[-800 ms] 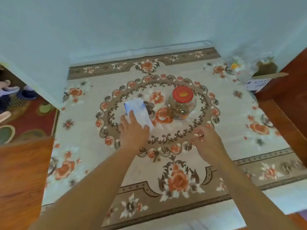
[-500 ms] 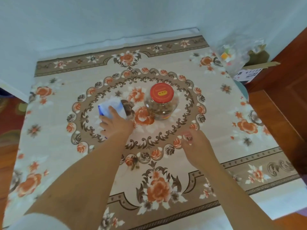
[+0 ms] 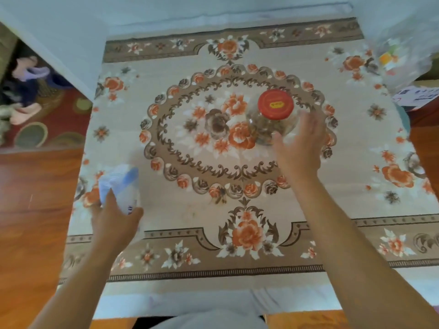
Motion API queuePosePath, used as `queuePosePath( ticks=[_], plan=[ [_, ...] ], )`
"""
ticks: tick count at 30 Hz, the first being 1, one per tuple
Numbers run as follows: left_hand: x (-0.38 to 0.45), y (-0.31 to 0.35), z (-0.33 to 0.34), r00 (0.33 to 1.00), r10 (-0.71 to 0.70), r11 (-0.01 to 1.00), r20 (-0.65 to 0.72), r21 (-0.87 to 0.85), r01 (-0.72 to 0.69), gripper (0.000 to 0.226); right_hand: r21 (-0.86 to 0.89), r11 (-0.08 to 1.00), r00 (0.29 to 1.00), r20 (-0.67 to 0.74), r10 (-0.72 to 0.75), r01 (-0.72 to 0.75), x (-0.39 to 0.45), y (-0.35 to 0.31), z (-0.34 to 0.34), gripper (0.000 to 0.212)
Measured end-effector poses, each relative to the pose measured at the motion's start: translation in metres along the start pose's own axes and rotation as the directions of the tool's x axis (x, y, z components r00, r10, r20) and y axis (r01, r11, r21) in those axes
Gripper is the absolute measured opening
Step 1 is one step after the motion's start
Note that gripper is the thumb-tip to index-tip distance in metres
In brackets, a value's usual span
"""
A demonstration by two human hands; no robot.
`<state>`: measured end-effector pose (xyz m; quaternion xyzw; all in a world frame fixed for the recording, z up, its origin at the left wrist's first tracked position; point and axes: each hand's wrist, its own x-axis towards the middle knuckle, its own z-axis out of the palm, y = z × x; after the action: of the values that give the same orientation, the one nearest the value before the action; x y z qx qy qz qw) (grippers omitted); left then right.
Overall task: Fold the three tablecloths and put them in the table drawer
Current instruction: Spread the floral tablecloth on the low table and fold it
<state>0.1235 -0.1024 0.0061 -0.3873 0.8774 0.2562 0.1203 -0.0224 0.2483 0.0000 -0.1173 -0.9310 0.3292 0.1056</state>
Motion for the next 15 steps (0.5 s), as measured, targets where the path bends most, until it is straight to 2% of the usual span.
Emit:
queuePosePath(
  ticks=[1,3,5,11,13,15],
  plan=[
    [0.003,-0.008,-0.002,1.0,-0.016,1.0,-0.012,0.005,0.016,0.086,-0.061,0.997,0.999,0.008,-0.038,0.039,0.015,-0.009,0.004,0.075],
    [0.004,-0.014,-0.004,1.0,-0.016,1.0,-0.004,0.013,0.016,0.087,-0.178,0.981,0.992,0.117,-0.053,0.073,0.047,-0.02,0.016,0.088],
    [0.002,-0.012,-0.001,1.0,0.004,1.0,0.012,-0.007,-0.004,0.086,-0.302,0.944,0.976,0.206,-0.073,0.134,0.067,-0.022,0.029,0.091],
    [-0.008,-0.007,0.008,0.997,0.04,0.996,0.064,-0.081,-0.035,0.087,-0.57,0.775,0.962,0.167,-0.217,0.273,0.072,-0.027,0.032,0.08],
    [-0.012,-0.009,0.005,0.995,0.053,0.995,0.081,-0.087,-0.046,0.086,-0.585,0.757,0.952,0.253,-0.172,0.292,0.081,-0.031,0.026,0.084],
    [-0.013,-0.013,-0.002,0.994,0.072,0.994,0.088,-0.092,-0.064,0.085,-0.565,0.781,0.928,0.368,-0.051,0.267,0.094,-0.041,0.019,0.092]
  ],
)
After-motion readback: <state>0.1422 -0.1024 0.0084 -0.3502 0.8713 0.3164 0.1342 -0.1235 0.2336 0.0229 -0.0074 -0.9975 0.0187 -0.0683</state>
